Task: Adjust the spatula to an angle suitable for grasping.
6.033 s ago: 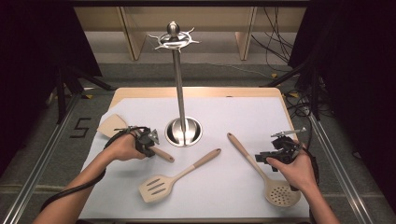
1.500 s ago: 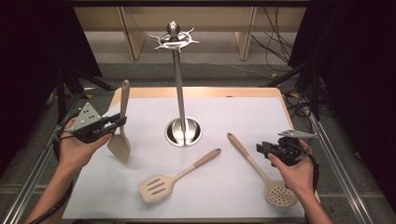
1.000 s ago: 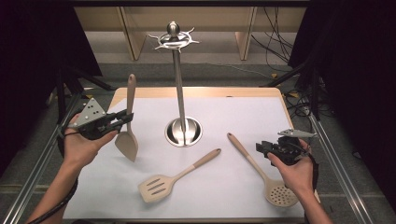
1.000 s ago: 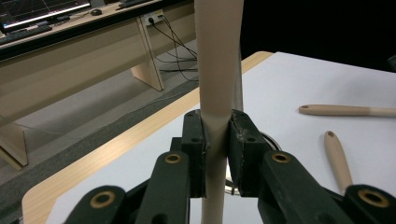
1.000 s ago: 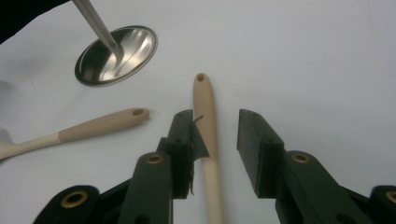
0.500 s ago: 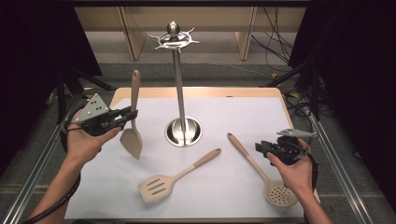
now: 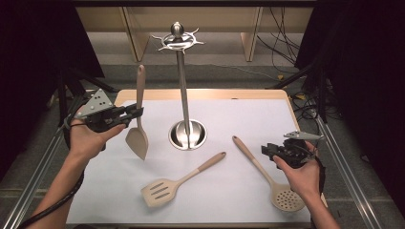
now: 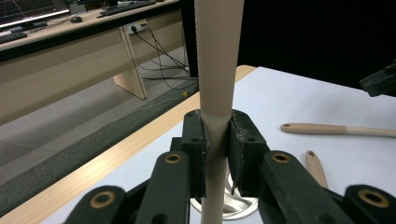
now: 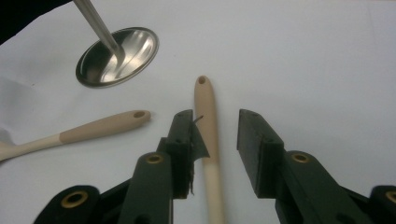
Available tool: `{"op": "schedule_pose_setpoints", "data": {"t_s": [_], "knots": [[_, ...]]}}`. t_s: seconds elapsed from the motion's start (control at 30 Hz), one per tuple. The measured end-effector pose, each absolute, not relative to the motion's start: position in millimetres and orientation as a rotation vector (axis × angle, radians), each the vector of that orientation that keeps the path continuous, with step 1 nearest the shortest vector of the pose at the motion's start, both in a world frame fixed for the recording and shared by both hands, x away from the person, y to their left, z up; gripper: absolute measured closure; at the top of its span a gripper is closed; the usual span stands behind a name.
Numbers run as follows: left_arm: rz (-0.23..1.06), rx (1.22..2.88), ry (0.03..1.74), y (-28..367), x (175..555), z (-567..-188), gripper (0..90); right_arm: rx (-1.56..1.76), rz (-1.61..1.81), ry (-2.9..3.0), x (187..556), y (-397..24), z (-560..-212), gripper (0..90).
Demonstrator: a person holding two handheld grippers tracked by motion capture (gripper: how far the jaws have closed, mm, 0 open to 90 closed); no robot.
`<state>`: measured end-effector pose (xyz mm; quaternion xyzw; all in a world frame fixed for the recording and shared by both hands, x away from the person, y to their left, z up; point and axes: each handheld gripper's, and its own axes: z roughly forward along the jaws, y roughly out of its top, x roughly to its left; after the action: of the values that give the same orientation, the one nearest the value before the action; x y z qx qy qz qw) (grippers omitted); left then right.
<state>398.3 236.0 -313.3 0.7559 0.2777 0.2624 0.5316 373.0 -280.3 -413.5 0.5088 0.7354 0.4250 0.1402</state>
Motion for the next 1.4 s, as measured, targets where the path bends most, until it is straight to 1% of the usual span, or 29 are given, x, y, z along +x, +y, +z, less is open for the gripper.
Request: {"op": "schedule_pose_setpoints", "data": {"t_s": [0.5, 0.9, 0.93, 1.4], "knots": [[0.634, 1.8, 0.612, 228, 408, -301, 77.2, 1.473, 1.226, 2.123, 373, -280, -414, 67.1], [0.61, 1.803, 0.622, 223, 413, -292, 77.2, 1.466, 1.23, 2.122, 374, -280, -413, 67.1], [0.608, 1.801, 0.623, 222, 414, -291, 77.2, 1.525, 1.234, 2.106, 371, -277, -412, 67.2], [0.596, 1.798, 0.626, 217, 420, -288, 77.2, 1.511, 1.234, 2.106, 372, -278, -413, 67.2]]}}
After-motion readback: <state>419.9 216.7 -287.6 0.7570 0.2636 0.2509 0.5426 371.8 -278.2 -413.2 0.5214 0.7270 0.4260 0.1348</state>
